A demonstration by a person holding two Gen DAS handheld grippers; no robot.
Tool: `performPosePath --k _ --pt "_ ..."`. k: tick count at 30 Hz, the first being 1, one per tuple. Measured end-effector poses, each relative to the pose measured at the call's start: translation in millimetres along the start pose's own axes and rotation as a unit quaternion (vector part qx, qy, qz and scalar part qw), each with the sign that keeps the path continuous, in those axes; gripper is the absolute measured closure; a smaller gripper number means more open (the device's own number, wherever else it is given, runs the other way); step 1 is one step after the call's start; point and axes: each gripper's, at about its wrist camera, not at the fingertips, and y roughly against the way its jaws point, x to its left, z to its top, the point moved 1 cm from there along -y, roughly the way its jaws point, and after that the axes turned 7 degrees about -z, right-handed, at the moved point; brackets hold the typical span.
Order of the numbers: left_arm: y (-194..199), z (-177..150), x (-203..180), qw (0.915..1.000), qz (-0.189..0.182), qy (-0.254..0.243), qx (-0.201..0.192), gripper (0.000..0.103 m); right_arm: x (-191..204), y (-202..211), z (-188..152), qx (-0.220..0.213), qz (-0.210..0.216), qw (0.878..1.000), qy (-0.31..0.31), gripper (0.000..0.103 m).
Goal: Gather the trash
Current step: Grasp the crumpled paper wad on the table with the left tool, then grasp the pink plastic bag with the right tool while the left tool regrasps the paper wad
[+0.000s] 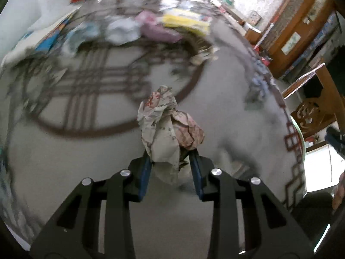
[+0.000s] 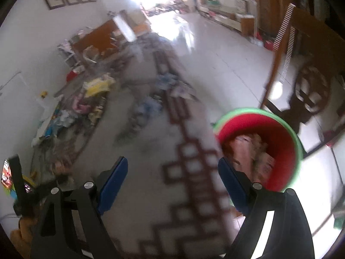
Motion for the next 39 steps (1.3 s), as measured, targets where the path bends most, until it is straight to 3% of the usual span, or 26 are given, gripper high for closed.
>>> performPosePath --k 3,7,13,16,21,23,24,25,27,33,39 --pt "2.8 -2.6 16.2 0.9991 -0.018 0.039 -0.003 0.070 47.9 -24.1 15.1 -0.002 0.005 0.999 0.047 0.020" --pt "2.5 -0.6 16.1 0.9985 -0.029 0.043 -0.014 0.070 105.6 -50.7 33.7 -0.001 0.018 0.995 0.099 0.020" --pt "-0.5 -4.3 20.5 0.9955 -0.068 0.066 -0.005 0.068 203.9 -94.0 71.4 -0.022 0.013 0.978 0.205 0.022" --pt "-2.6 -1.0 28.2 0.9930 -0.079 0.088 -0.005 0.068 244.3 -123.5 88.2 -0.009 0.003 0.972 0.233 0.032" --pt "0.8 0.9 38.1 0.9899 -0.089 0.109 -0.013 0.068 301.1 -174.8 91.6 0.017 -0.033 0.952 0.303 0.043" --pt "1.8 0.7 42.2 0.9880 -0.096 0.120 -0.015 0.067 313.0 -192.5 89.6 0.033 -0.042 0.947 0.317 0.056" --pt "2.2 1.0 44.9 0.9868 -0.100 0.126 -0.016 0.067 316.0 -199.1 88.7 0.042 -0.044 0.945 0.321 0.063" --pt "2.3 0.8 46.8 0.9859 -0.102 0.132 -0.016 0.067 317.7 -206.2 87.2 0.057 -0.043 0.944 0.323 0.080" --pt "2.4 0.3 49.9 0.9843 -0.105 0.141 -0.015 0.066 316.4 -208.8 84.4 0.069 -0.032 0.945 0.318 0.097" --pt "8.4 1.9 52.0 0.9812 -0.115 0.153 -0.023 0.063 279.9 -172.9 69.5 0.085 0.011 0.955 0.285 0.099" --pt "19.2 -2.9 61.4 0.9742 -0.128 0.183 -0.034 0.051 219.8 -125.3 29.9 0.131 0.023 0.957 0.258 0.099"
